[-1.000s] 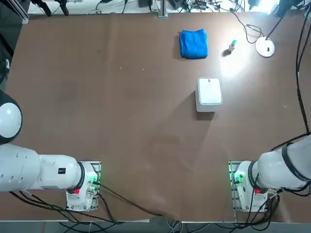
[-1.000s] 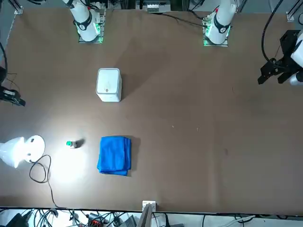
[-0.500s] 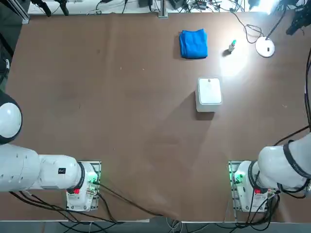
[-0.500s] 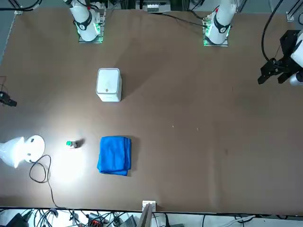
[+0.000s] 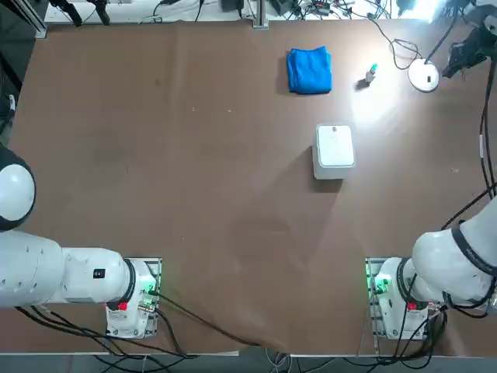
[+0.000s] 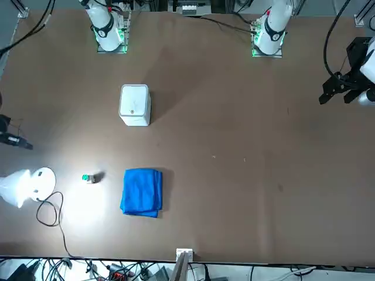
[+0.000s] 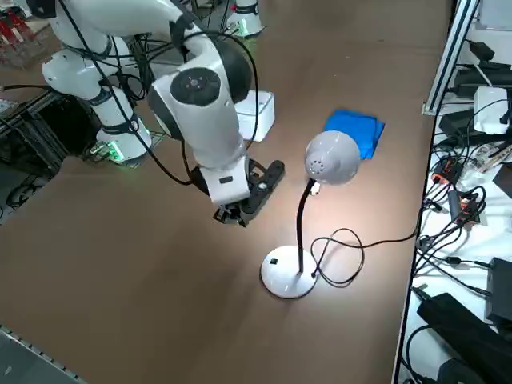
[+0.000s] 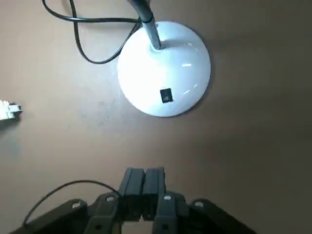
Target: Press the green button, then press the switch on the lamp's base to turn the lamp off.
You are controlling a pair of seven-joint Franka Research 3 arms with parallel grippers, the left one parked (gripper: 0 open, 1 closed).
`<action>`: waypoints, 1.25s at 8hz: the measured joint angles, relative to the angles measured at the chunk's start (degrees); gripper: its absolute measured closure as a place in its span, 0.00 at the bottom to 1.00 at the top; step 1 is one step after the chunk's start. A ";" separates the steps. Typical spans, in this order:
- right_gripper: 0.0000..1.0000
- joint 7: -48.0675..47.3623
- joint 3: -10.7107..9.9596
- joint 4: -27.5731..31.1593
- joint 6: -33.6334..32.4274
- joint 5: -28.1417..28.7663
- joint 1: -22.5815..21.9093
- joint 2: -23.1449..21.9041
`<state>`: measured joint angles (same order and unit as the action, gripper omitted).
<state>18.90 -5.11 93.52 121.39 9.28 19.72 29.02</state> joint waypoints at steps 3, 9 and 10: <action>0.99 0.01 3.01 3.19 14.69 0.43 0.10 4.25; 0.99 0.01 3.19 3.69 20.52 0.43 0.79 6.65; 0.99 0.01 3.19 4.05 21.20 0.43 0.91 6.87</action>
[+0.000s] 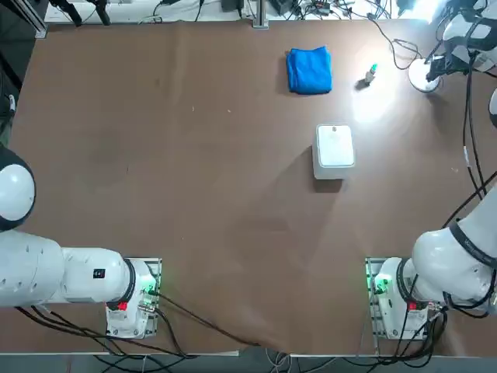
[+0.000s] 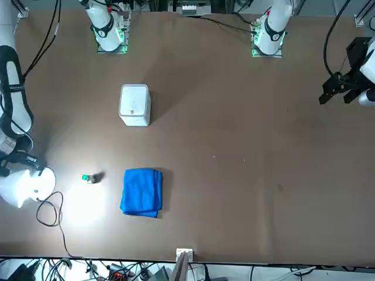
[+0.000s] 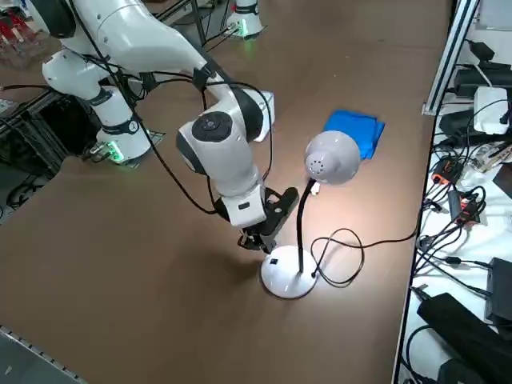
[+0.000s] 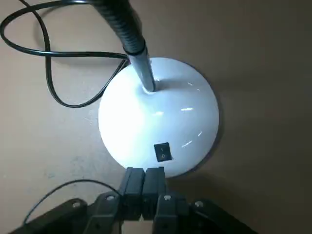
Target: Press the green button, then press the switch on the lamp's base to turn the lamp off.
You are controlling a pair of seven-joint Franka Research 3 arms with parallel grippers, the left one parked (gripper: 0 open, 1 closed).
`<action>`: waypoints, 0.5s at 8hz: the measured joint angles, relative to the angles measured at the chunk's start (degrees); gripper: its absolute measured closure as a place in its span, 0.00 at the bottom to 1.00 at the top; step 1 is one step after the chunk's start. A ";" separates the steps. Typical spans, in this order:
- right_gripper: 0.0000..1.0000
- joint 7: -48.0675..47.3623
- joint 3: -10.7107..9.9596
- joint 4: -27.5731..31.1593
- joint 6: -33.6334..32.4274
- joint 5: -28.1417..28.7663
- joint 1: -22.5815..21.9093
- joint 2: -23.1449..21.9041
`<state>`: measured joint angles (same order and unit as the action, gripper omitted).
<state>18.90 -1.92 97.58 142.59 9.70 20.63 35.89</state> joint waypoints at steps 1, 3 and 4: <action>0.99 0.00 0.00 0.13 0.76 0.00 0.03 0.34; 0.99 0.00 0.00 0.23 1.99 0.00 0.03 0.82; 0.99 0.00 0.00 0.30 2.78 0.00 0.04 1.00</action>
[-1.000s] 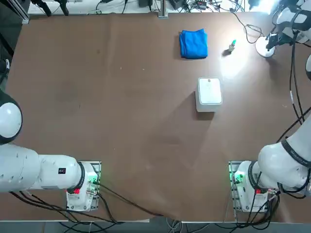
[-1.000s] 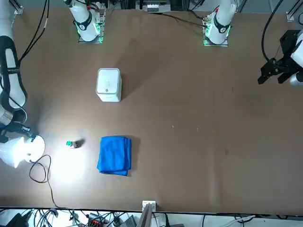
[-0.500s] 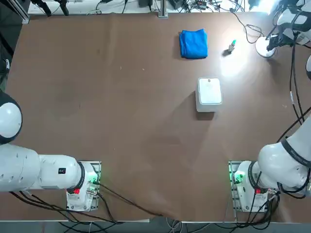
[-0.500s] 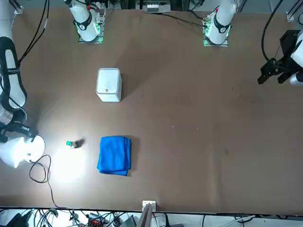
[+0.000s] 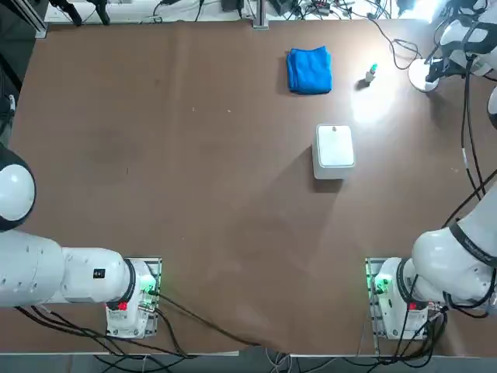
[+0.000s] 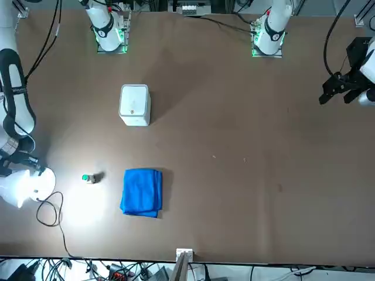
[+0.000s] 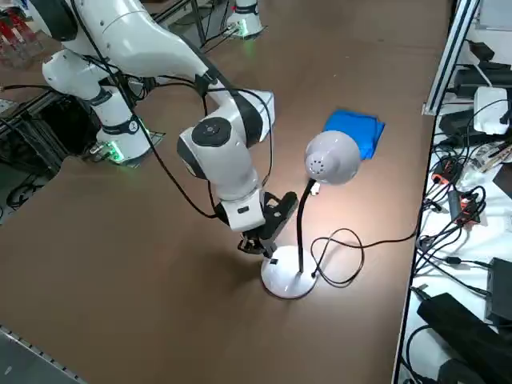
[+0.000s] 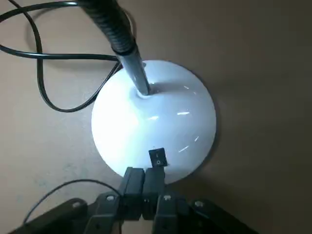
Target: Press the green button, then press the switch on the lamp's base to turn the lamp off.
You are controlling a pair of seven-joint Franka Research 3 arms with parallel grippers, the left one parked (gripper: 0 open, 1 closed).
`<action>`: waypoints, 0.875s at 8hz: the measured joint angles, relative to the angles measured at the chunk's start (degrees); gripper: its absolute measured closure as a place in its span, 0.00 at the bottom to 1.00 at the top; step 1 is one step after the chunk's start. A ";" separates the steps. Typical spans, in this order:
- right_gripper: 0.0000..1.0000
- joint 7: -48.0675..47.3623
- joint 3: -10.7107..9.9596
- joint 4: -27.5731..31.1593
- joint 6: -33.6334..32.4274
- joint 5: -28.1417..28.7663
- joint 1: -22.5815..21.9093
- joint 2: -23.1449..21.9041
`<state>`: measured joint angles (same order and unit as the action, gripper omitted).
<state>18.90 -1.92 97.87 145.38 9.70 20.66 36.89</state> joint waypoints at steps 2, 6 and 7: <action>0.99 0.00 0.02 0.04 0.69 0.00 0.00 0.40; 0.99 -0.08 0.64 0.14 1.79 0.00 -0.03 0.47; 0.99 -0.08 0.64 0.20 1.97 0.00 -0.02 0.59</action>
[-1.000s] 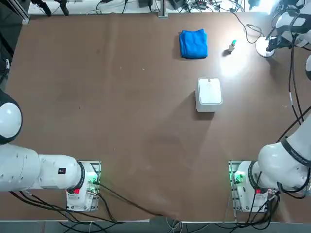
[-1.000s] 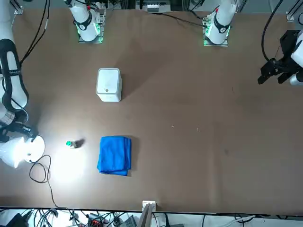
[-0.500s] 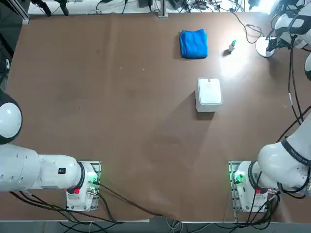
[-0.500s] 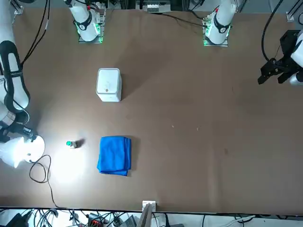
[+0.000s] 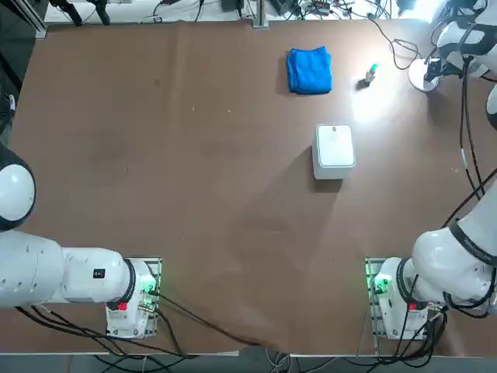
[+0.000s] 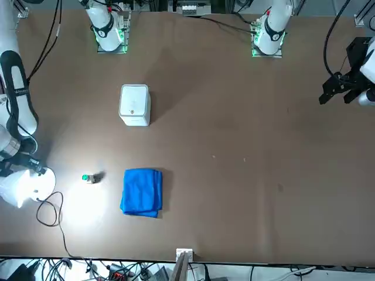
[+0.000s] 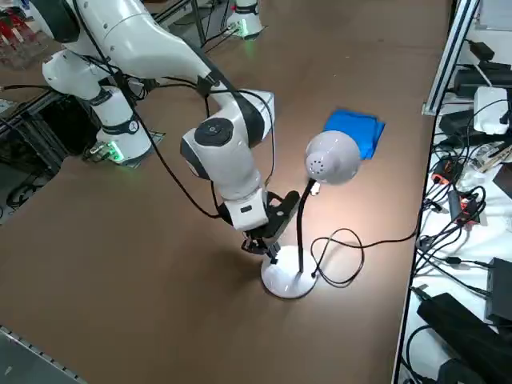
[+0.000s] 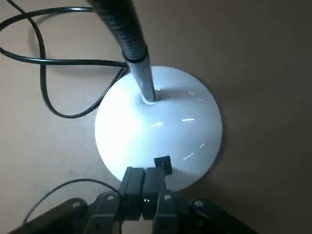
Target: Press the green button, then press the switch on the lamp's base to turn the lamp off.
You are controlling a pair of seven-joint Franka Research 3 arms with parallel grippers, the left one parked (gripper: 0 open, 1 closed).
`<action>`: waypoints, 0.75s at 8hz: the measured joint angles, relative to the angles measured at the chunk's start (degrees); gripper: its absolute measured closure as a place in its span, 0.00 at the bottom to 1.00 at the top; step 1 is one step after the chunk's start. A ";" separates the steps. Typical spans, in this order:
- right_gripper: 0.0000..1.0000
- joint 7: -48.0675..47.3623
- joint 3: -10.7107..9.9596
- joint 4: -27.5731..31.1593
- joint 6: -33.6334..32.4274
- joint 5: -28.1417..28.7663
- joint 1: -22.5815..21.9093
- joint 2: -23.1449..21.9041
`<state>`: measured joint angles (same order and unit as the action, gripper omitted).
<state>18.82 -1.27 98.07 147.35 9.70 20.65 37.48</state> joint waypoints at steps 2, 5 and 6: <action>0.99 0.00 0.00 0.00 0.22 0.00 0.01 0.34; 0.99 0.00 -0.02 0.00 0.29 0.00 0.13 0.37; 0.99 0.00 -0.02 0.00 0.29 0.00 0.24 0.37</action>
<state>18.82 -1.29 98.08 147.64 9.70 20.89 37.85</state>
